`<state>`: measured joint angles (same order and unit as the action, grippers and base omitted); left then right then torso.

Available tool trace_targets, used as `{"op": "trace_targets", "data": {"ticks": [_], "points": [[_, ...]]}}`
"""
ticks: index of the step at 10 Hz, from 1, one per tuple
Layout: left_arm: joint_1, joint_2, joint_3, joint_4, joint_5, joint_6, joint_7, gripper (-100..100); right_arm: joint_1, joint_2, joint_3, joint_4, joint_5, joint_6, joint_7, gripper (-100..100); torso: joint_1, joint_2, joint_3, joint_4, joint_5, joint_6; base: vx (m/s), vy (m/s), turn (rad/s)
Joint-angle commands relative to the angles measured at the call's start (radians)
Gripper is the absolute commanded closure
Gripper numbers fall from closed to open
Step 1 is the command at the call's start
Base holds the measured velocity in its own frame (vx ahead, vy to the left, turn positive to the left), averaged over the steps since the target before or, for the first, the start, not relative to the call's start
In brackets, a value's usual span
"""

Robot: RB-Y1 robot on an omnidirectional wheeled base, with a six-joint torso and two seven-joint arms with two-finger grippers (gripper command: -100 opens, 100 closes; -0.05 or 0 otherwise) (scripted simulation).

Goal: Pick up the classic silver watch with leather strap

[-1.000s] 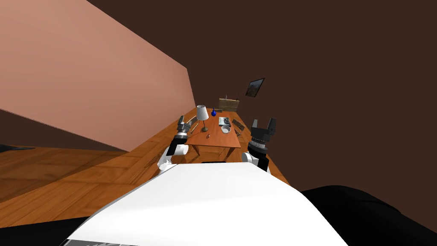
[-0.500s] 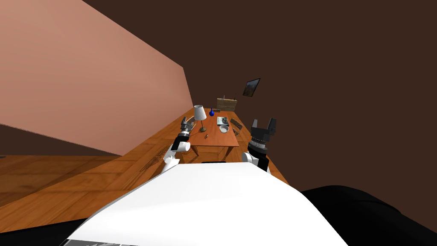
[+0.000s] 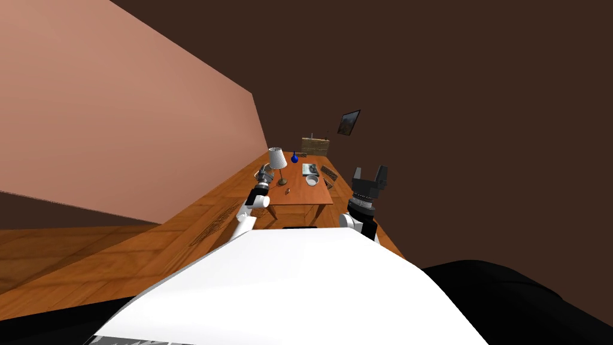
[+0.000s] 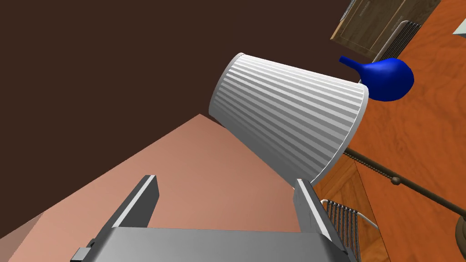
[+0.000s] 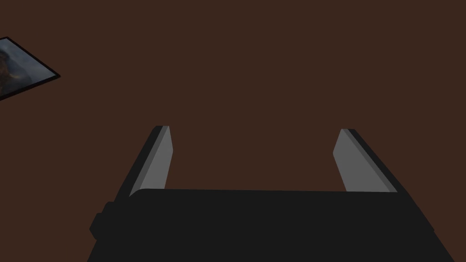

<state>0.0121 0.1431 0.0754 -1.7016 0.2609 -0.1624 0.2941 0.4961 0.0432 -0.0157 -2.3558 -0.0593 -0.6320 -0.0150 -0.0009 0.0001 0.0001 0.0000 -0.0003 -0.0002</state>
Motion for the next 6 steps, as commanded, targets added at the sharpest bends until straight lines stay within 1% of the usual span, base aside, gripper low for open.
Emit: {"op": "trace_targets", "data": {"ticks": [1,2,3,4,5,6], "points": [[-0.015,0.000,0.002,0.041,0.014,0.012,0.009,-100,0.000,0.000,0.000,0.000,0.000,0.000,0.000,0,0.000,0.000,0.000,0.000,0.000,0.000,-0.004,-0.010,-0.047],[-0.049,-0.001,0.008,0.067,0.042,0.032,0.024,-100,0.000,0.000,0.000,0.000,0.000,0.000,0.000,0,0.000,0.000,0.000,0.000,0.000,-0.001,-0.002,-0.014,-0.074],[-0.049,-0.001,0.008,0.097,0.042,0.032,0.024,-100,0.000,0.000,0.000,0.000,0.000,0.000,0.000,0,0.000,0.000,0.000,0.000,0.000,0.000,-0.002,-0.011,-0.040],[-0.083,-0.001,0.015,0.128,0.070,0.053,0.039,-100,0.000,0.000,0.000,0.000,0.000,0.000,0.000,0,0.000,0.000,0.000,0.000,0.000,-0.001,-0.002,-0.014,-0.071],[-0.083,-0.001,0.015,0.163,0.070,0.053,0.039,-100,0.000,0.000,0.000,0.000,0.000,0.000,0.000,0,0.000,0.000,0.000,0.000,0.000,0.000,-0.001,-0.010,-0.036],[-0.115,-0.002,0.022,0.189,0.098,0.075,0.054,-100,0.000,0.000,0.000,0.000,0.000,0.000,0.000,0,0.000,0.000,0.000,0.000,0.000,-0.001,-0.001,-0.013,-0.069]]}}
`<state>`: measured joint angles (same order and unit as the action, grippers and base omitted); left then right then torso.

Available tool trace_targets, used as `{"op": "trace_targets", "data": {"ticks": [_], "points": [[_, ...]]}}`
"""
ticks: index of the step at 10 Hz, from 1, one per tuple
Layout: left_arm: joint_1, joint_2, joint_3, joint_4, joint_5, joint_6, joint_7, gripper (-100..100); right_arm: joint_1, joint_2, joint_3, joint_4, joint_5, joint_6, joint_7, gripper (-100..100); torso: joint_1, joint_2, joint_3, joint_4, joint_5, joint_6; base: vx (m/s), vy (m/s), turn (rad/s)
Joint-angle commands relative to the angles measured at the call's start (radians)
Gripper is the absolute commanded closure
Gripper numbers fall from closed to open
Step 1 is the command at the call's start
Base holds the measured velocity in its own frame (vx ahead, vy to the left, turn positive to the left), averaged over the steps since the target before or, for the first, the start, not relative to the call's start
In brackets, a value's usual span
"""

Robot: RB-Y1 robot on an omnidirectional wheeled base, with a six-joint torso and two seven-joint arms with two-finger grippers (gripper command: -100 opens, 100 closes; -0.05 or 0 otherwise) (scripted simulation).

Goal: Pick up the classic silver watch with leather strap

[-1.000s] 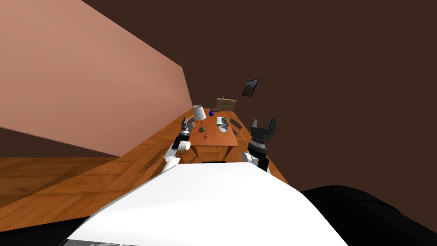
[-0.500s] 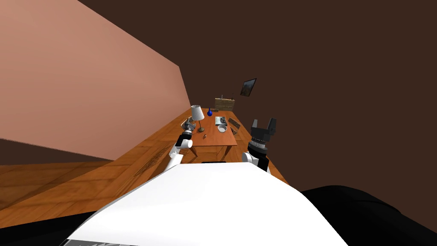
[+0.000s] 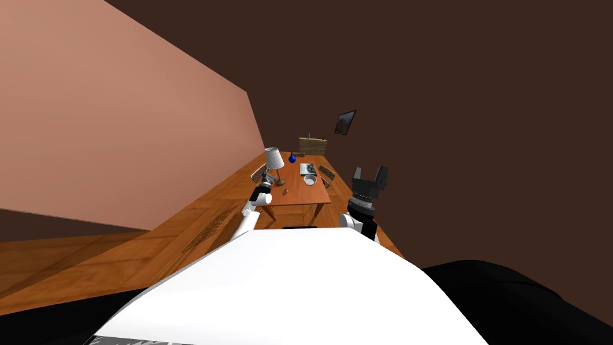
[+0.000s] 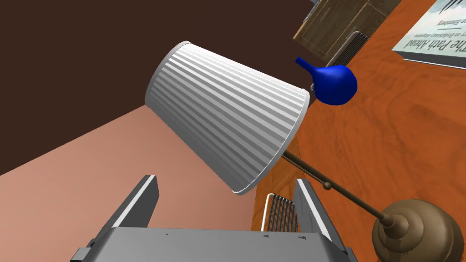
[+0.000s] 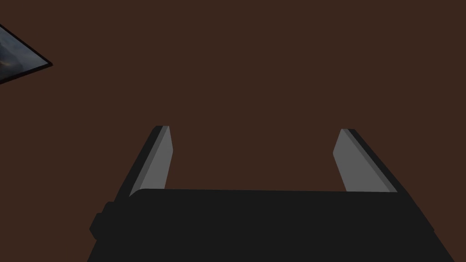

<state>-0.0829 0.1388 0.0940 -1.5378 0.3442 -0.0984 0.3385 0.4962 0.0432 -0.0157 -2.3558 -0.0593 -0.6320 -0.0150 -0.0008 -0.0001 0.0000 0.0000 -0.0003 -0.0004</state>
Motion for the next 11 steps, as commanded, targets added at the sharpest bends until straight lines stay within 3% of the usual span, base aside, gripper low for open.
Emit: {"op": "trace_targets", "data": {"ticks": [1,2,5,7,8,11], "points": [[-0.020,0.002,0.004,0.050,0.015,0.011,0.010,-100,0.000,0.000,0.000,0.000,0.000,0.000,0.000,0,0.000,0.000,0.000,0.000,0.000,0.000,0.001,-0.010,-0.039],[-0.020,0.002,0.004,0.062,0.015,0.011,0.010,-100,0.000,0.000,0.000,0.000,0.000,0.000,0.000,0,0.000,0.000,0.000,0.000,0.000,0.000,0.000,0.000,0.000],[-0.084,0.002,0.020,0.151,0.071,0.055,0.041,-100,0.000,0.000,0.000,0.000,0.000,0.000,0.000,0,0.001,0.000,0.000,0.000,0.000,0.000,0.003,-0.008,-0.054],[-0.084,0.002,0.020,0.191,0.071,0.055,0.041,-100,0.000,0.000,0.000,0.000,0.000,0.000,0.000,0,0.001,0.000,0.000,0.000,0.000,0.000,0.003,-0.003,-0.014],[-0.113,0.002,0.029,0.224,0.098,0.077,0.057,-100,0.000,0.000,0.000,0.000,0.000,0.000,0.000,0,0.001,0.000,0.000,0.000,0.000,-0.001,0.004,-0.005,-0.049],[-0.142,0.002,0.038,0.322,0.125,0.100,0.073,-100,0.000,0.000,0.000,0.000,0.000,0.000,0.000,0,0.001,0.000,0.000,0.000,0.000,0.000,0.007,-0.005,-0.036]]}}
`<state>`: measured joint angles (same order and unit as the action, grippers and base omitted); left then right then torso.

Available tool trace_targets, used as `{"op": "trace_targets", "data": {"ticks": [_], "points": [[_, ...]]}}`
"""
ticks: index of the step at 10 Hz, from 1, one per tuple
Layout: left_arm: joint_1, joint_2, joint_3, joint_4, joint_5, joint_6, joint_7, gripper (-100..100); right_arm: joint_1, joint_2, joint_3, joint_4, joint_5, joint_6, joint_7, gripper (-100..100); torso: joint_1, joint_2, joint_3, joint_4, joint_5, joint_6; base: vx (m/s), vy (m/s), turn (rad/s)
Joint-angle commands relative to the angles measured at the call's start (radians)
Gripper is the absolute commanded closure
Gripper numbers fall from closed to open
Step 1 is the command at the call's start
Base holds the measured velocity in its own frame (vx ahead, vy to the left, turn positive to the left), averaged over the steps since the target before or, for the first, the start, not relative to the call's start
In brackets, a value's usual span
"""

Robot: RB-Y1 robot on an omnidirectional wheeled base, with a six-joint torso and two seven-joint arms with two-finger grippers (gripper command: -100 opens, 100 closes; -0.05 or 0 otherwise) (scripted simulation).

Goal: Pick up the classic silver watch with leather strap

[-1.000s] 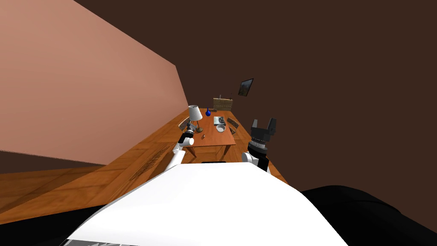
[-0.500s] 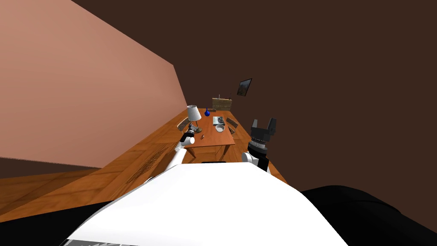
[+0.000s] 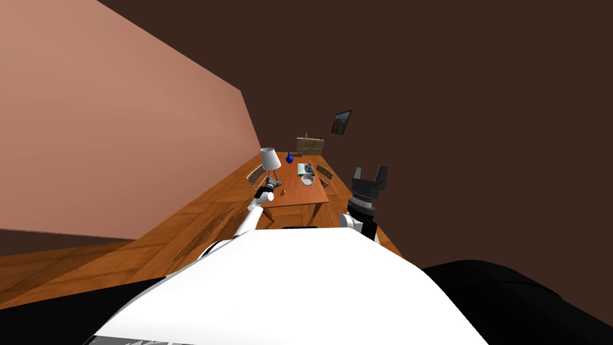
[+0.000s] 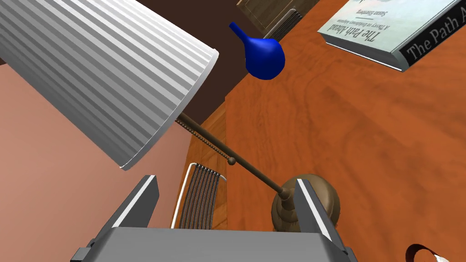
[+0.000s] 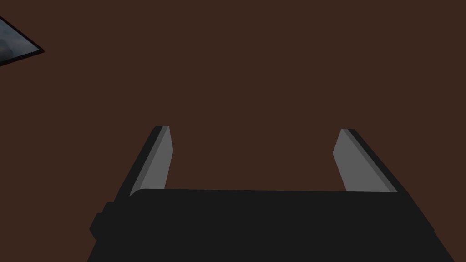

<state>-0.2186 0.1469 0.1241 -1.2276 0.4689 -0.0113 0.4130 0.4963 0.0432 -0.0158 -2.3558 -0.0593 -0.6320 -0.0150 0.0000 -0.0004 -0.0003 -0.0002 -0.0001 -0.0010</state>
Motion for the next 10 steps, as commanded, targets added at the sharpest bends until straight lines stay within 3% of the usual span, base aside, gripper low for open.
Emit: {"op": "trace_targets", "data": {"ticks": [1,2,3,5,10], "points": [[-0.034,-0.006,0.018,0.050,0.027,0.035,0.014,-100,0.000,0.000,0.000,0.000,0.000,0.000,0.000,0,0.000,0.000,0.000,0.000,0.000,0.000,0.011,-0.006,-0.051],[-0.034,-0.006,0.018,0.071,0.027,0.035,0.014,-100,0.000,0.000,0.000,0.000,0.000,0.000,0.000,0,0.000,0.000,0.000,0.000,0.000,0.000,0.010,-0.003,-0.019],[-0.060,-0.006,0.027,0.103,0.053,0.057,0.029,-100,0.000,0.000,0.000,0.000,0.000,0.000,0.000,0,0.000,0.000,0.000,0.000,0.000,0.000,0.011,-0.004,-0.031],[-0.060,-0.006,0.027,0.142,0.053,0.057,0.029,-100,0.000,0.000,0.000,0.000,0.000,0.000,0.000,0,0.000,0.000,0.000,0.000,0.000,0.000,0.008,-0.002,-0.010],[-0.130,-0.005,0.058,0.300,0.125,0.122,0.073,-100,0.000,0.000,0.000,0.000,0.000,0.000,0.000,0,0.000,0.000,0.000,0.000,0.000,0.000,0.014,-0.002,-0.024]]}}
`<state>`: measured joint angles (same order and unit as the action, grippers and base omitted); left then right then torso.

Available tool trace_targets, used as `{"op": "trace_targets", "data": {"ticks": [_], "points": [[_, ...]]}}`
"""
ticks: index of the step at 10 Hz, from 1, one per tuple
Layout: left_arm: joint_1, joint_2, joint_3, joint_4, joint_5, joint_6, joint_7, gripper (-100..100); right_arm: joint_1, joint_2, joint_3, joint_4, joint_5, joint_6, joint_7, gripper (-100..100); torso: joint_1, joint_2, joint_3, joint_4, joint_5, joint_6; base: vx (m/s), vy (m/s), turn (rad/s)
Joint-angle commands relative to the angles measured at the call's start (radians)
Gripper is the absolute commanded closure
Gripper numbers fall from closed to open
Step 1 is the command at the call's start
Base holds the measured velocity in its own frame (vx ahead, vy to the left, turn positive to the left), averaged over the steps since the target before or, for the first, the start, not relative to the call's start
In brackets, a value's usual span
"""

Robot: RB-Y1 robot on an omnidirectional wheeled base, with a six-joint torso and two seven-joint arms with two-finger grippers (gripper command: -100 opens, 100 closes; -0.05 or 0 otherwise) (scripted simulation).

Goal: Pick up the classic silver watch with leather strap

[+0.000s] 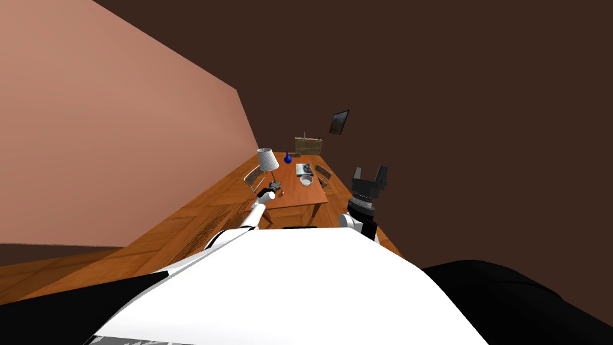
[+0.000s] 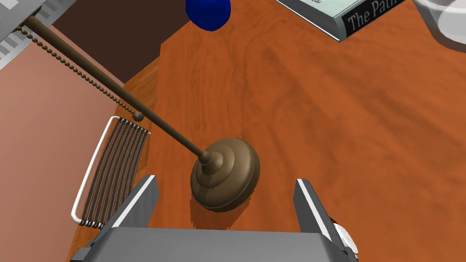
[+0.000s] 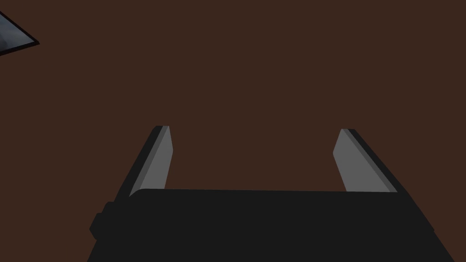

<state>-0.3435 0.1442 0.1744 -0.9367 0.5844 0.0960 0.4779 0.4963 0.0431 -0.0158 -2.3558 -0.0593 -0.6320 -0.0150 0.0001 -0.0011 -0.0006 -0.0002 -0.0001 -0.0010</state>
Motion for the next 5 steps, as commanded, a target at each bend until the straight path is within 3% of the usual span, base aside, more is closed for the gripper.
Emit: {"op": "trace_targets", "data": {"ticks": [1,3,5], "points": [[-0.005,-0.002,0.008,0.039,0.009,0.015,0.008,-100,0.000,0.000,0.000,0.000,0.000,0.000,0.000,0,0.000,0.000,0.000,0.000,0.000,0.000,0.017,0.000,-0.014],[-0.044,-0.003,0.028,0.123,0.052,0.055,0.035,-100,0.000,0.000,0.000,0.000,0.000,0.000,0.000,0,0.000,0.000,0.000,0.000,0.000,0.000,0.025,-0.001,-0.023],[-0.044,-0.003,0.028,0.154,0.052,0.055,0.035,-100,0.000,0.000,0.000,0.000,0.000,0.000,0.000,0,0.000,-0.001,0.000,0.000,0.000,0.000,0.022,0.001,-0.004]]}}
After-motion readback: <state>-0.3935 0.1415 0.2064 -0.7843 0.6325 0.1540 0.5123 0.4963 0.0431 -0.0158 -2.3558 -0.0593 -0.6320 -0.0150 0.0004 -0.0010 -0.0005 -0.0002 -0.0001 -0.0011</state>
